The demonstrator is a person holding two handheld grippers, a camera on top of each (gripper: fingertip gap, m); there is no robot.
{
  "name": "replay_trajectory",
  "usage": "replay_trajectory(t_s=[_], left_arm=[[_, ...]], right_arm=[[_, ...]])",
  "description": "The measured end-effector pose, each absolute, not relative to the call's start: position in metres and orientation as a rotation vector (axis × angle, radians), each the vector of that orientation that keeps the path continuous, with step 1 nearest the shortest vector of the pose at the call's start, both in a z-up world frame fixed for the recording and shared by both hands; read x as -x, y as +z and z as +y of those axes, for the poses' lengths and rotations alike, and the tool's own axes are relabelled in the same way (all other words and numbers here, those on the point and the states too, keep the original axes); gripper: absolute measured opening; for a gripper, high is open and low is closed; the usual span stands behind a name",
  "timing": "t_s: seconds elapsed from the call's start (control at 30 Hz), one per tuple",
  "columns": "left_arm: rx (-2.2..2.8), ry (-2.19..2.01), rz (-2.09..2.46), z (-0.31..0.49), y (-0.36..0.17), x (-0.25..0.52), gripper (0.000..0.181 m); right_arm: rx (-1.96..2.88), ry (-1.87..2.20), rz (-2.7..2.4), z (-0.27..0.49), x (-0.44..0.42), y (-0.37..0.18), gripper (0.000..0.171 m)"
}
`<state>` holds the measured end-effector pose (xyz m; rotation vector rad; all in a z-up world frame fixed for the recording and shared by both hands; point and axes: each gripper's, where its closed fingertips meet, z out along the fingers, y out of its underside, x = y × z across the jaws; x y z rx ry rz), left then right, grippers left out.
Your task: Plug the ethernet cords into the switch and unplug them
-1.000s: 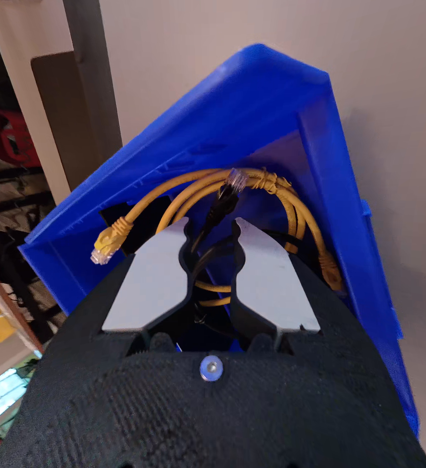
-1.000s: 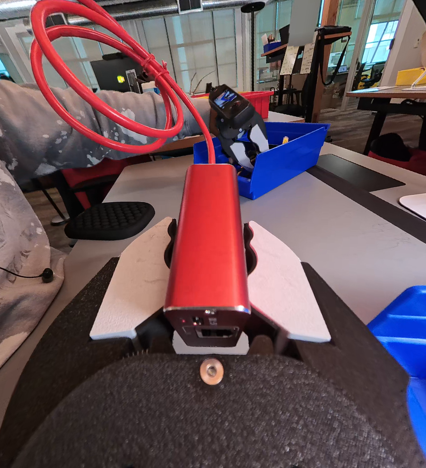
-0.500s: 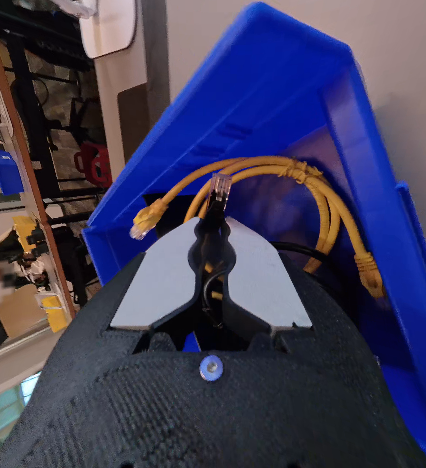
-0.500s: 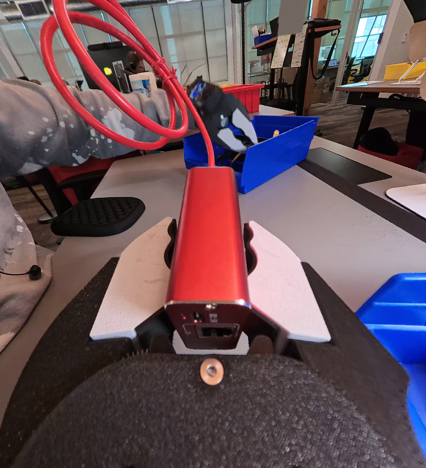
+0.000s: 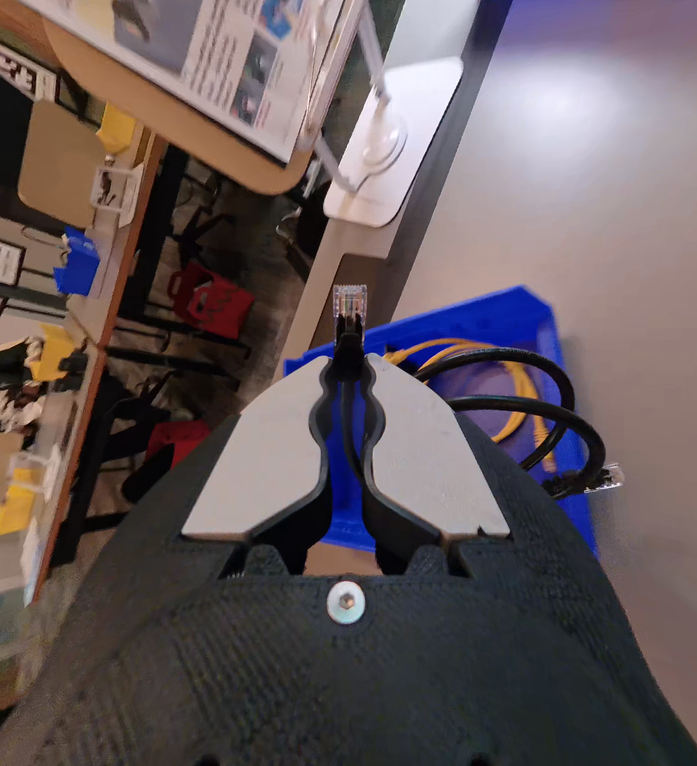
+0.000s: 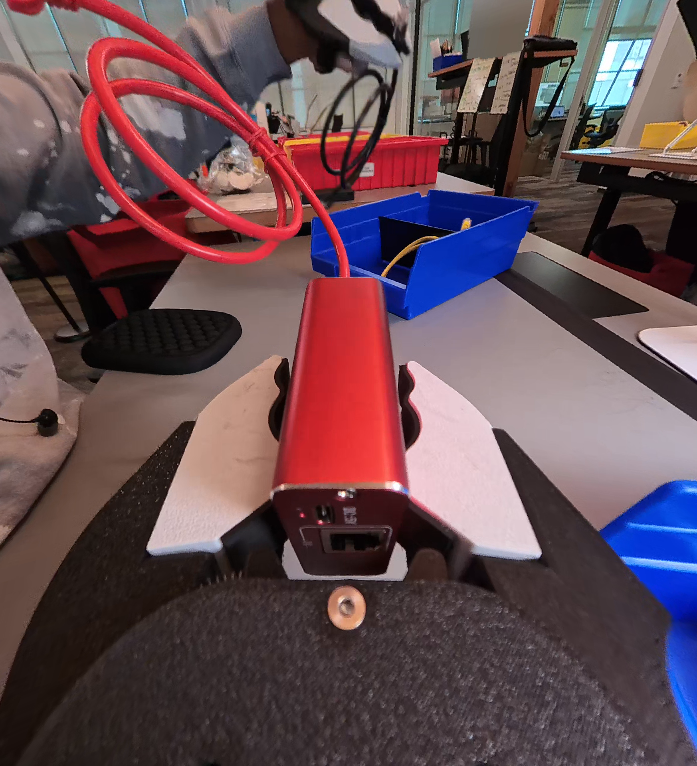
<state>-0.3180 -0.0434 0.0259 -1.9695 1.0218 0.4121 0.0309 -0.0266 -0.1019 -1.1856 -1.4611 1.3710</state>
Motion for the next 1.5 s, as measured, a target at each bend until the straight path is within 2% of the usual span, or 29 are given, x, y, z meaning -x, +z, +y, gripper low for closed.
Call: replay_trajectory(t_s=[0.13, 0.4, 0.6, 0.87, 1.1, 1.5], left_arm=[[1.932, 0.079, 1.112, -0.064, 0.026, 0.253, 0.012], [1.945, -0.723, 1.418, -0.116, -0.081, 0.102, 0.012], [2.033, -1.146, 1.652, -0.162, -0.124, 0.016, 0.012], [2.199, -1.264, 1.647, -0.163, -0.141, -0.032, 0.012], [2.259, -1.225, 1.602, -0.160, -0.149, -0.035, 0.012], [2.371, -0.961, 1.853, -0.171, -0.156, -0.029, 0.012]], right_arm=[[1.142, 1.241, -1.544, -0.033, -0.027, -0.109, 0.051], [0.924, 0.917, -1.791, -0.076, -0.016, -0.126, 0.051], [0.797, 0.806, -1.881, -0.106, -0.014, -0.135, 0.051], [0.682, 0.678, -1.975, -0.120, -0.022, -0.142, 0.051], [0.601, 0.541, -2.061, -0.122, -0.030, -0.150, 0.051], [0.409, 0.380, -2.149, -0.132, -0.028, -0.151, 0.051]])
